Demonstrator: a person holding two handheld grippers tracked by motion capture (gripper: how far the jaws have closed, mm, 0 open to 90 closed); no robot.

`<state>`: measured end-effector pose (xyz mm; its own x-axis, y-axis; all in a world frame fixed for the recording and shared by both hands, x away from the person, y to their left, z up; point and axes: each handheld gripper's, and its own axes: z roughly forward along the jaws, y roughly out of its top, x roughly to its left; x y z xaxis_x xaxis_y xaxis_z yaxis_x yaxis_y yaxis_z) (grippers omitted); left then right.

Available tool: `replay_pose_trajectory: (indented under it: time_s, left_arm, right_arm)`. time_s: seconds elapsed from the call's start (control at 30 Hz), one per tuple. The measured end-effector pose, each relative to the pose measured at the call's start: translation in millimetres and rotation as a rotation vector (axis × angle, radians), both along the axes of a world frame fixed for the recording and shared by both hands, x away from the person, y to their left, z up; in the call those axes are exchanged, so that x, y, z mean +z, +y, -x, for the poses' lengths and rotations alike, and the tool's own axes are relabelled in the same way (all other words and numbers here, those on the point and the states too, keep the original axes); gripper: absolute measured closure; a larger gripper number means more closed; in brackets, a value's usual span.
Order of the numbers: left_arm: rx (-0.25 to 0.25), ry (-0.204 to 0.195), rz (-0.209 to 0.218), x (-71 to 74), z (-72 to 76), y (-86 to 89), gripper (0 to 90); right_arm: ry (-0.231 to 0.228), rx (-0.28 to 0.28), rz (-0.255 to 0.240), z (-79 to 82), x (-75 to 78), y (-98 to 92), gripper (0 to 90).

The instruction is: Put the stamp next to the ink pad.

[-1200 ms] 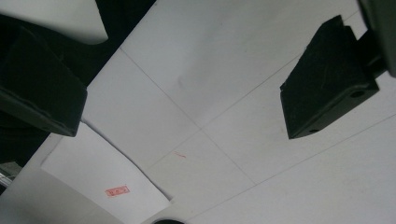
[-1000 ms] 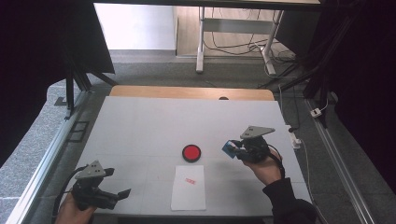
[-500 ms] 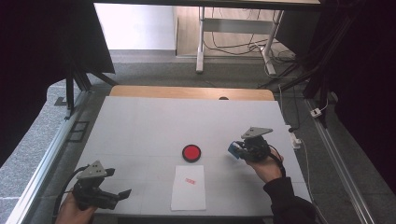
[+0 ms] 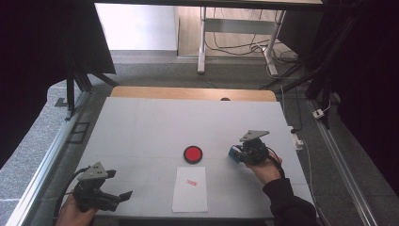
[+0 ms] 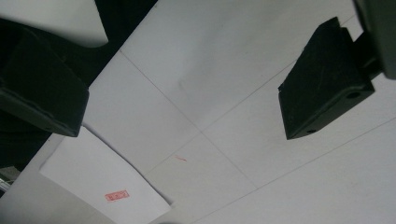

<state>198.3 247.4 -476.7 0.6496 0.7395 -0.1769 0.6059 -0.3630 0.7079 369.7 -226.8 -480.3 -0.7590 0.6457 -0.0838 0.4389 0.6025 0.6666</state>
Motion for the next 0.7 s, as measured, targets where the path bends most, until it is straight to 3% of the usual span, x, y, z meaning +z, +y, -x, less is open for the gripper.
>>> replay_pose_trajectory:
  time_s: [0.33, 0.7]
  left_arm:
    - [-0.002, 0.001, -0.001, 0.0, 0.0, -0.2, 1.8]
    - [-0.003, 0.001, -0.005, -0.1, 0.0, -0.5, 1.8]
  right_arm:
    - [0.030, 0.003, 0.016, -1.3, -5.9, 2.3, 71.2]
    - [0.034, -0.007, -0.002, -1.6, -4.2, 2.1, 67.4]
